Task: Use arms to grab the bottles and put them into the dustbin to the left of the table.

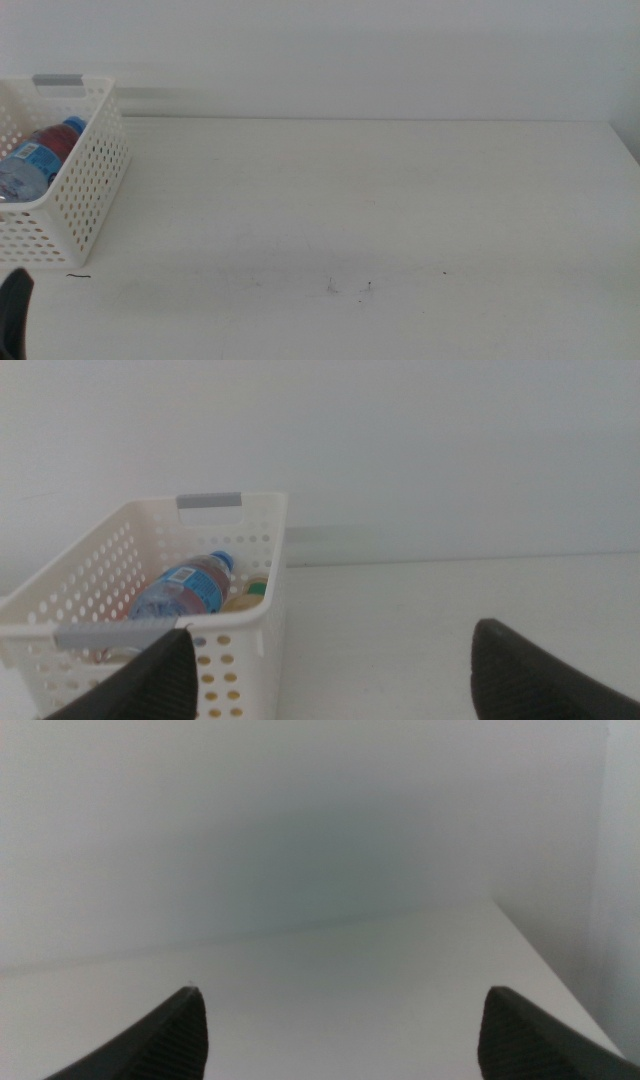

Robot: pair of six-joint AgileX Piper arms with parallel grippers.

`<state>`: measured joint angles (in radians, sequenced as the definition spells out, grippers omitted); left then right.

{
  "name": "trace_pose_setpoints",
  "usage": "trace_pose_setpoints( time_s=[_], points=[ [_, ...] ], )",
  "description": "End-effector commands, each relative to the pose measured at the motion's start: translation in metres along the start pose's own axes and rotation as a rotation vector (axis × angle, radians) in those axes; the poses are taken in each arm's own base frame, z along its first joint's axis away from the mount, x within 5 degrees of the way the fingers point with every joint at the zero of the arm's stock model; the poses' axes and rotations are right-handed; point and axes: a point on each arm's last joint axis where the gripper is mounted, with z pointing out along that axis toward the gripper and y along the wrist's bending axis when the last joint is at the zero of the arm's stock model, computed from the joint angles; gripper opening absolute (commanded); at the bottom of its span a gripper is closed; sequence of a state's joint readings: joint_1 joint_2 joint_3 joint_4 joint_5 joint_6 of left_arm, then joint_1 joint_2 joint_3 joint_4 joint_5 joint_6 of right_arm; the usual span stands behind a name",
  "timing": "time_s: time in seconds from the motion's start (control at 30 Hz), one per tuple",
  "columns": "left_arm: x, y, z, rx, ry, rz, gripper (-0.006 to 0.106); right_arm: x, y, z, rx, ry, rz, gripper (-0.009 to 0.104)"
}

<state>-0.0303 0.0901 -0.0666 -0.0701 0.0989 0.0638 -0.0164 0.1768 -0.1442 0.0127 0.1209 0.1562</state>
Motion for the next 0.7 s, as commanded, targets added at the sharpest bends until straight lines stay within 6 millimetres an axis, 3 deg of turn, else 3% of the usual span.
trace_pose_setpoints(
  time_s=[0.0, 0.17, 0.67],
  points=[
    [0.011, 0.0, -0.004, -0.001, -0.03, -0.029, 0.093, 0.021, -0.005, -0.005, 0.021, 0.039, -0.041, 0.093],
    [0.021, 0.0, -0.005, 0.001, 0.011, -0.023, 0.093, 0.042, -0.009, -0.009, 0.023, 0.012, -0.083, 0.093],
    [0.016, 0.0, -0.005, -0.002, -0.044, -0.017, 0.093, 0.039, -0.008, -0.01, 0.019, -0.023, -0.095, 0.093]
  ],
)
